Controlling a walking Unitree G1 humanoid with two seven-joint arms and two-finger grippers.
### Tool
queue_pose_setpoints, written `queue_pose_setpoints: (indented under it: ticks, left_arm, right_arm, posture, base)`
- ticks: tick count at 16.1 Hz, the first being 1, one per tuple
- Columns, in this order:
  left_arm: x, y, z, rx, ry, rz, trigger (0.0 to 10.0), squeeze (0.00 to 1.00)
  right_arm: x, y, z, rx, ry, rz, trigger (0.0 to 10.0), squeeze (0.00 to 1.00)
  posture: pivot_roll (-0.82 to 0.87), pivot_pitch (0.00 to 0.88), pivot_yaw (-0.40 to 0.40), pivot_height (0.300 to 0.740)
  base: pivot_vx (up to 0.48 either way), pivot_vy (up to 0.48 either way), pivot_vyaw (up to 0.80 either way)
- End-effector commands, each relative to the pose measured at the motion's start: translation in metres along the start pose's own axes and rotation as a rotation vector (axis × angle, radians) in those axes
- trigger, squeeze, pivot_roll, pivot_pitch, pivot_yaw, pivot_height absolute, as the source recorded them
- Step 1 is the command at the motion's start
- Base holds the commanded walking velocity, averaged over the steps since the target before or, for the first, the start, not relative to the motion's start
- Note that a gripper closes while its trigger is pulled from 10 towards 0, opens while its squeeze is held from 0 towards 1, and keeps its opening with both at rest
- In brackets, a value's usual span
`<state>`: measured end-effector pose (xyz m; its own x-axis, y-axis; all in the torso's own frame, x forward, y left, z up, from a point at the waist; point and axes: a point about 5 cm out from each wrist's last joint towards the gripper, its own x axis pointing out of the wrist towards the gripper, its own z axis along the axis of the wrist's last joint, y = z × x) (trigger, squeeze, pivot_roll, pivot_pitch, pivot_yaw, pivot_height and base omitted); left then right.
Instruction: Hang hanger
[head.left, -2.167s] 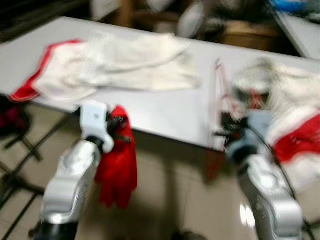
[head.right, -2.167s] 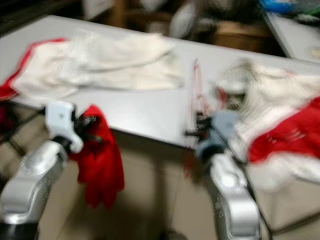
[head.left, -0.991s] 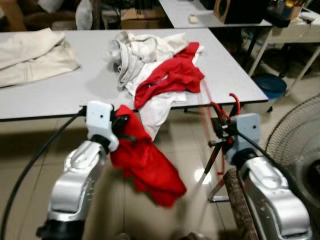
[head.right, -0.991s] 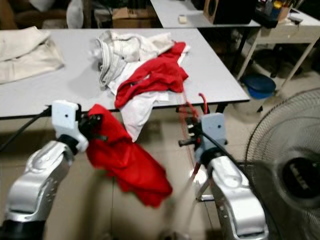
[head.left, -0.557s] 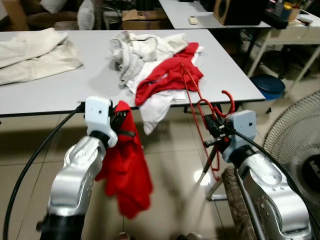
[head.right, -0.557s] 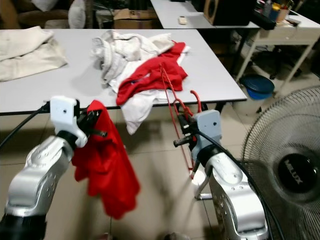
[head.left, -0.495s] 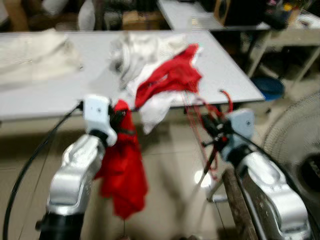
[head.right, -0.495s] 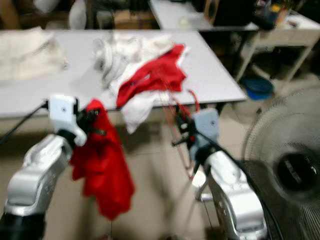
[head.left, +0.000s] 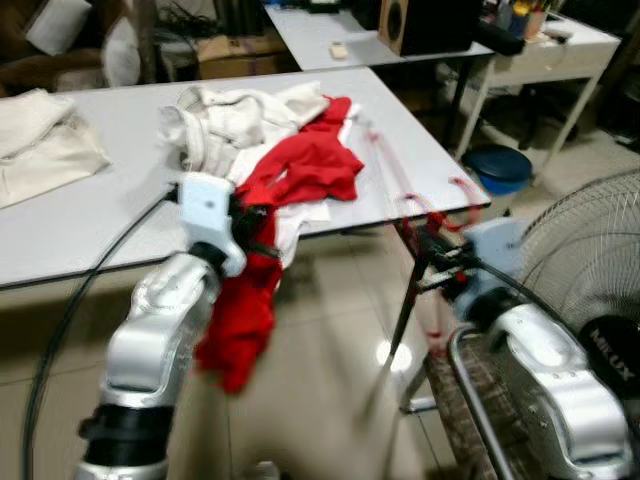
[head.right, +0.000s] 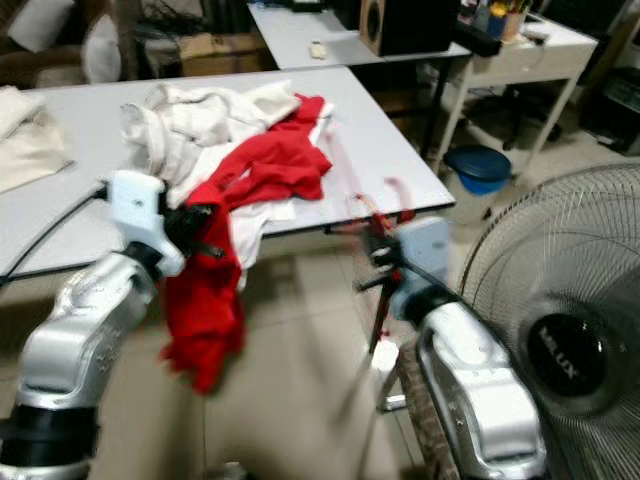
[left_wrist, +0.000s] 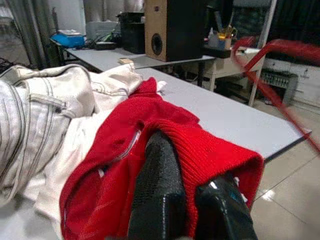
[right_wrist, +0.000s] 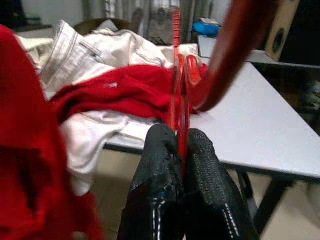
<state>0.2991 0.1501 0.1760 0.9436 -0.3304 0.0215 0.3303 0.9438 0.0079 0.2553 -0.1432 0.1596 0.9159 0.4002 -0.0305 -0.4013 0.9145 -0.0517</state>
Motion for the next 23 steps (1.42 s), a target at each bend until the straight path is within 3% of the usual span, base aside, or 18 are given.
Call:
queue_pose_setpoints:
  ticks: [1,18,20,23]
  left_arm:
    - [0.005,-0.009,0.010,0.005,-0.044,-0.050,10.0,0.00]
    - [0.003,-0.006,0.009,-0.017,-0.038,-0.021,10.0,0.00]
    - [0.009,-0.007,0.013,-0.018,-0.047,-0.031,10.0,0.00]
    - [0.030,-0.002,0.033,0.011,-0.101,-0.051,10.0,0.00]
  right_arm:
    - [-0.003,-0.007,0.002,-0.016,-0.007,-0.025,10.0,0.00]
    - [-0.002,-0.011,0.002,-0.018,-0.013,-0.016,10.0,0.00]
    - [-0.007,-0.019,0.003,-0.016,-0.019,-0.023,10.0,0.00]
    - [-0.014,-0.033,0.013,-0.066,-0.007,0.090,10.0,0.00]
  posture:
    - [-0.12,0.000,0.026,0.740]
    - [-0.10,0.037,-0.017,0.740]
    - [-0.10,0.032,-0.016,0.740]
    - [-0.12,0.019,-0.011,0.740]
  base:
    - [0.319,0.000,0.00]
    - [0.319,0.000,0.00]
    - [0.144,0.000,0.00]
    - [0.000,0.000,0.00]
